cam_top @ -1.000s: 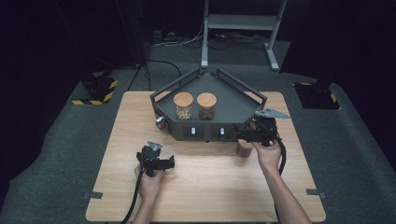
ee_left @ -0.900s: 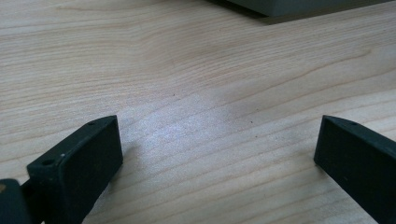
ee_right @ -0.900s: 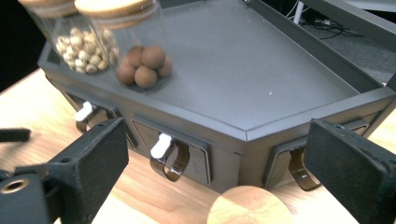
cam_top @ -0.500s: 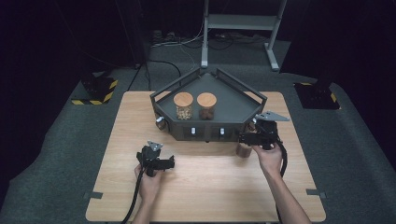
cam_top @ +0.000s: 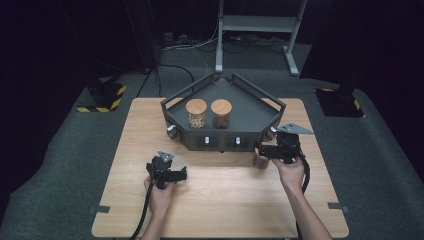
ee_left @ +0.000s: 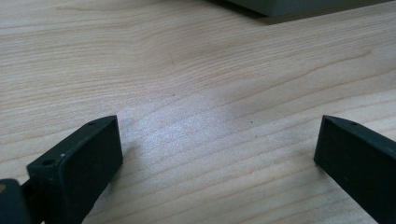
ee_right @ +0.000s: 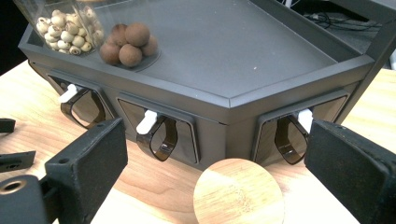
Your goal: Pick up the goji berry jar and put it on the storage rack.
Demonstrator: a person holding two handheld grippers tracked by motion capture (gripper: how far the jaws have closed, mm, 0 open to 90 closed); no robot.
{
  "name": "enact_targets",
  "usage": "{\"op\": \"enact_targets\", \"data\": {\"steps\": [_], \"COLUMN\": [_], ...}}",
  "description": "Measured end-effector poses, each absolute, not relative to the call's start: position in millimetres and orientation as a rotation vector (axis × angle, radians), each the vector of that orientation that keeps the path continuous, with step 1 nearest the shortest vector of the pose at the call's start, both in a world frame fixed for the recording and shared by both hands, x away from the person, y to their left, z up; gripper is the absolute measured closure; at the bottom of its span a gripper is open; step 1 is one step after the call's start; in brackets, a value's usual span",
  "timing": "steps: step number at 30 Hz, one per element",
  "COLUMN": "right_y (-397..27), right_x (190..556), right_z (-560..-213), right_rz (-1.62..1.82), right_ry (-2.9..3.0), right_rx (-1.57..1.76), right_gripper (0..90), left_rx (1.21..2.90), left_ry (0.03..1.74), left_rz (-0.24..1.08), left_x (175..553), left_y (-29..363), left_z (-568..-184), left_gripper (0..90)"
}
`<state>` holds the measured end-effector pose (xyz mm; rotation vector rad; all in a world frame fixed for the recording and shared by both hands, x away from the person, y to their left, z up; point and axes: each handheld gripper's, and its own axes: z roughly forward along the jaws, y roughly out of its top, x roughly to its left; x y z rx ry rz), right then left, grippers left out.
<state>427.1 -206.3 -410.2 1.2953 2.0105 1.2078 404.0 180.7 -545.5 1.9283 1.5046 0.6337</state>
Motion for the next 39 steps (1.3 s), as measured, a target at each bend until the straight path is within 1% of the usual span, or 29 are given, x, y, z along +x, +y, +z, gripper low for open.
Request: {"op": "enact_targets", "data": {"steps": [39], "right_y": [-221], "right_x": [415], "right_z": [-449], "right_rz": [1.156], "right_ry": [2.055], "right_rx": [1.331], "right_gripper": [6.8], "left_rx": [1.929], "left_ry": [1.504], "left_rz": [0.634], "left_x": [404], "left_y": [181], "left_z": [-545], "left_gripper": [1.1]}}
